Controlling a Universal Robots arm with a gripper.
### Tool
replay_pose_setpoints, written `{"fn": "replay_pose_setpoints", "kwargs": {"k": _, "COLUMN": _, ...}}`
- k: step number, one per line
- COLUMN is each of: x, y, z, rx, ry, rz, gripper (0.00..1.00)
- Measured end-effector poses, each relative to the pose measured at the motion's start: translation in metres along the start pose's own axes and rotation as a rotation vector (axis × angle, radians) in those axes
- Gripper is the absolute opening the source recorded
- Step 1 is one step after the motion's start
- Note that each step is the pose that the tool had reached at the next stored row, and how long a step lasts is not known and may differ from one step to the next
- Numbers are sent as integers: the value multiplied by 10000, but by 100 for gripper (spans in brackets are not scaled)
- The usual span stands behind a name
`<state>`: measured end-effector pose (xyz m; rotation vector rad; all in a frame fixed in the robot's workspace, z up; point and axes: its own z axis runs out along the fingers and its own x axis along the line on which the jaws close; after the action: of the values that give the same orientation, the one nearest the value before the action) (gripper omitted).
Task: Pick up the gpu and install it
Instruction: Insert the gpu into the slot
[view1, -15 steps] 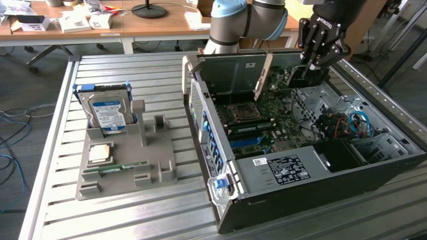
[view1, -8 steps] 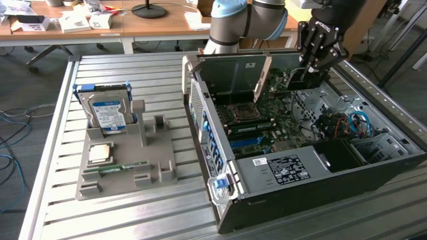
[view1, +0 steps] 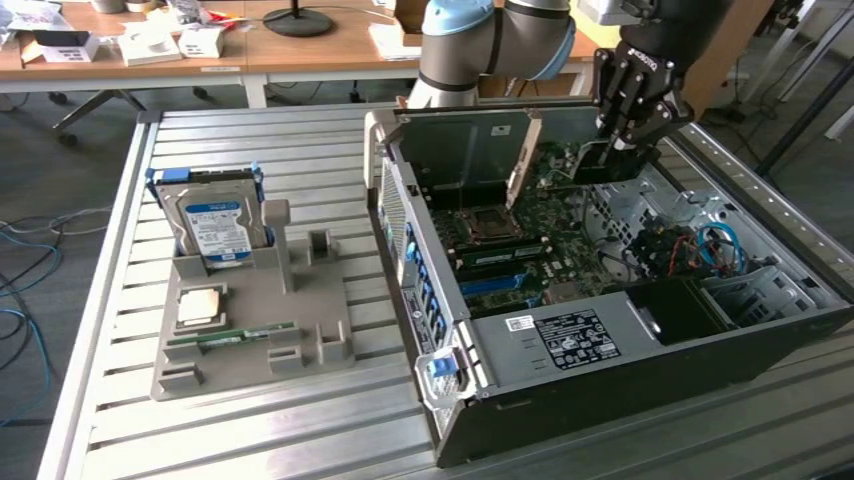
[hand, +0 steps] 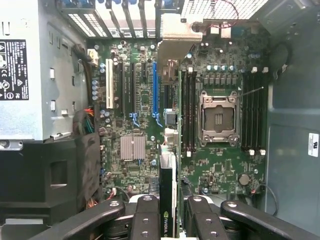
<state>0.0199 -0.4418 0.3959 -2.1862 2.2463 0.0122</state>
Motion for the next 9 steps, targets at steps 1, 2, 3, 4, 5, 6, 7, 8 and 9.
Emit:
{"fn": "replay_pose_setpoints", "kwargs": {"k": 1, "x": 0, "y": 0, "z": 6, "rx": 0, "ry": 0, "rz": 0, "gripper": 26}}
{"fn": "replay_pose_setpoints", "kwargs": {"k": 2, "x": 0, "y": 0, "z": 12, "rx": 0, "ry": 0, "rz": 0, "gripper": 26}}
{"fn": "replay_pose_setpoints", "kwargs": {"k": 3, "x": 0, "y": 0, "z": 18, "rx": 0, "ry": 0, "rz": 0, "gripper": 26}}
{"fn": "replay_pose_setpoints", "kwargs": {"k": 4, "x": 0, "y": 0, "z": 23, "rx": 0, "ry": 0, "rz": 0, "gripper": 26}}
{"fn": "replay_pose_setpoints", "kwargs": {"k": 5, "x": 0, "y": 0, "z": 28, "rx": 0, "ry": 0, "rz": 0, "gripper": 26}}
{"fn": "replay_pose_setpoints", "kwargs": {"k": 6, "x": 0, "y": 0, "z": 32, "rx": 0, "ry": 1, "rz": 0, "gripper": 26}}
{"fn": "replay_pose_setpoints", "kwargs": {"k": 7, "x": 0, "y": 0, "z": 36, "rx": 0, "ry": 0, "rz": 0, "gripper": 26}}
{"fn": "replay_pose_setpoints", "kwargs": {"k": 8, "x": 0, "y": 0, "z": 39, "rx": 0, "ry": 1, "rz": 0, "gripper": 26}}
{"fn": "replay_pose_setpoints", "kwargs": {"k": 9, "x": 0, "y": 0, "z": 43, "rx": 0, "ry": 0, "rz": 0, "gripper": 26}}
